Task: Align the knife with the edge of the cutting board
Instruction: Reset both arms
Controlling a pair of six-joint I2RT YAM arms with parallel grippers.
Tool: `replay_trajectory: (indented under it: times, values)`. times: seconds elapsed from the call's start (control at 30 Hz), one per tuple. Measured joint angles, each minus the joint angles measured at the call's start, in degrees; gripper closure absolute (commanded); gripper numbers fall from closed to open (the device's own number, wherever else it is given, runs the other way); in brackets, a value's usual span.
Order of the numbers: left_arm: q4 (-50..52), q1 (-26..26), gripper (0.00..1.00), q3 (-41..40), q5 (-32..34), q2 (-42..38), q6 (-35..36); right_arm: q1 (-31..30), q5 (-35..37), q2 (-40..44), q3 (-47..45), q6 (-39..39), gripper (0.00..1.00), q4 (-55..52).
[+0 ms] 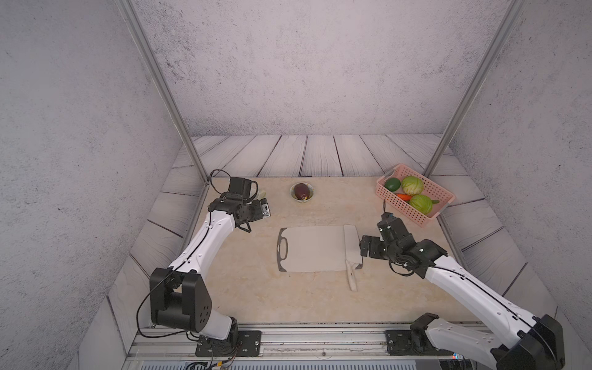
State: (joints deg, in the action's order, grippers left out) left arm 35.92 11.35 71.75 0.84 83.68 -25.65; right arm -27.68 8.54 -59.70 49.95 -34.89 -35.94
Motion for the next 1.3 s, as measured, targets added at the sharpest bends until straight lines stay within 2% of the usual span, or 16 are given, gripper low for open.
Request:
replay_trajectory:
  times: [0.13, 0.33, 0.57, 0.8, 1.03, 1.13, 1.3]
  values:
    - [-5.14, 1.27, 0.02, -6.84, 10.03, -4.92, 1.79, 9.27, -1.60, 2.51, 0.00, 1.90, 0.01, 2.73]
    - [-18.64, 2.67, 0.02, -20.22, 23.32, -13.03, 5.55, 19.26, -1.40, -0.87, -2.14, 3.61, 0.01, 9.29]
    - [-37.00, 2.71, 0.02, -34.77, 33.18, -17.70, 11.65, 28.09, 0.70, -7.91, -9.94, 3.43, 0.01, 20.44]
    - [-48.54, 2.12, 0.02, -38.05, 34.01, -15.87, 16.55, 30.08, 4.76, -11.02, -13.97, 4.50, 0.01, 30.82]
    - [-54.80, -1.07, 0.02, -38.80, 31.69, -8.02, 19.69, 31.71, 7.10, -12.55, -16.28, 9.05, 0.01, 42.36]
    - [-58.97, -2.14, 0.02, -40.59, 29.07, -4.85, 21.46, 31.95, 7.50, -15.76, -20.17, 10.84, 0.01, 50.36]
    - [-67.82, -4.24, 0.01, -44.28, 20.24, -2.08, 24.63, 32.04, 6.23, -17.27, -25.27, 15.28, 0.01, 57.83]
